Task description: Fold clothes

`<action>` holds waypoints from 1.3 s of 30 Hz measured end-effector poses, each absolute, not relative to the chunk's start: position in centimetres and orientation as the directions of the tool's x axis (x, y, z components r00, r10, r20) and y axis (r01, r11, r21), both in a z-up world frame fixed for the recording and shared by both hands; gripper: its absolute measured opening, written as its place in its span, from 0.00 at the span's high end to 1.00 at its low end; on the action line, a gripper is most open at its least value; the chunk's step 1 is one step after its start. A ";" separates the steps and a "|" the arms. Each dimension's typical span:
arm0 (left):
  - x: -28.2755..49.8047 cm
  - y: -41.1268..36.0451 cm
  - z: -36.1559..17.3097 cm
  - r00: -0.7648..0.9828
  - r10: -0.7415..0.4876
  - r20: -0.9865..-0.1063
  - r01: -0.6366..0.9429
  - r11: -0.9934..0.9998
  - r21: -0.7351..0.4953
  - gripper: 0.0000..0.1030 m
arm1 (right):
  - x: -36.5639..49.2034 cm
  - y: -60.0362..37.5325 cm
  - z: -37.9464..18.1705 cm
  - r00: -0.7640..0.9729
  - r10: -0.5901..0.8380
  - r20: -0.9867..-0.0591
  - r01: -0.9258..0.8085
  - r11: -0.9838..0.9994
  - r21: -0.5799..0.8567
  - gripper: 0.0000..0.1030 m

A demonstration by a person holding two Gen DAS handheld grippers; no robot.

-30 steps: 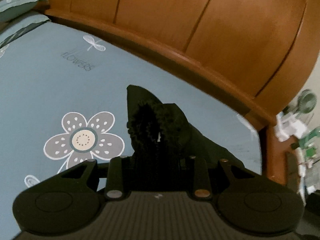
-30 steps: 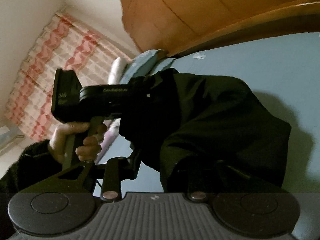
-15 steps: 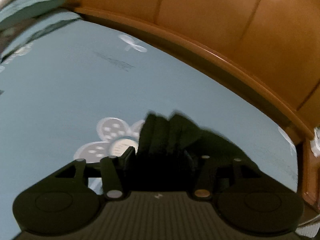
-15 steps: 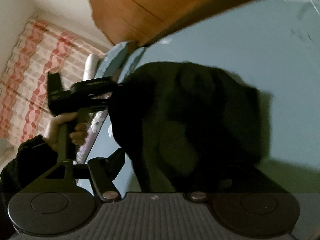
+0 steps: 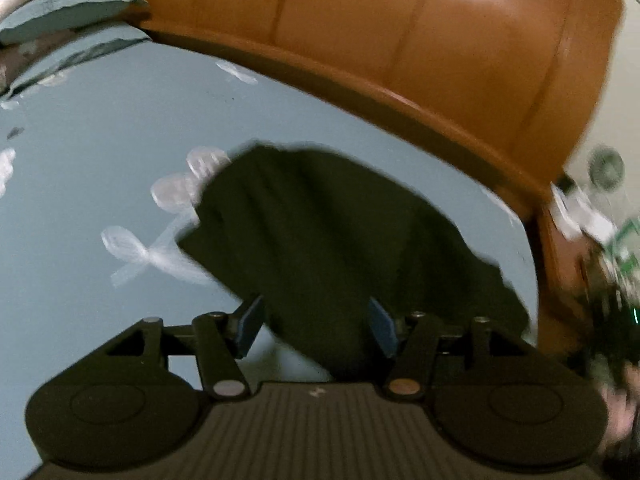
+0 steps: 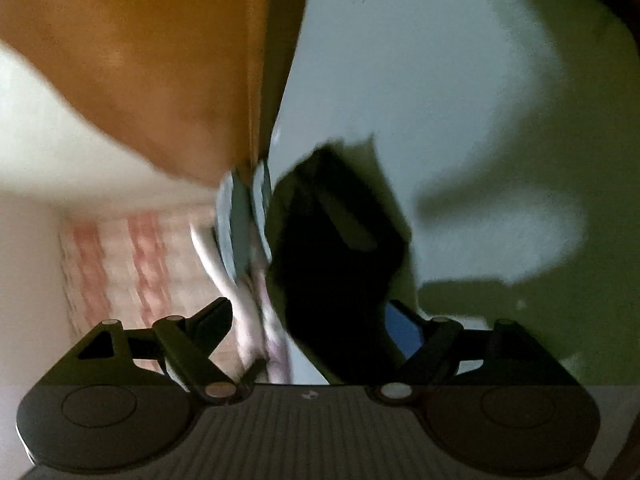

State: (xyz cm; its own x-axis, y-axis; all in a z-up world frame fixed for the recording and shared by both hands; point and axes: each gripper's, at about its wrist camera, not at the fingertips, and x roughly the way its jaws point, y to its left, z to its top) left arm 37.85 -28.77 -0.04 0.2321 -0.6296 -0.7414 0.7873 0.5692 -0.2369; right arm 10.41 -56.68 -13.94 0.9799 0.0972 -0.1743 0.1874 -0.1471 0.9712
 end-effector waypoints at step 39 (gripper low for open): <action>31.0 -25.4 -2.0 0.190 -0.644 -0.741 0.785 0.553 -0.279 0.42 | 15.7 -64.1 -8.7 0.802 -0.241 -0.546 0.593 0.419 0.687 0.68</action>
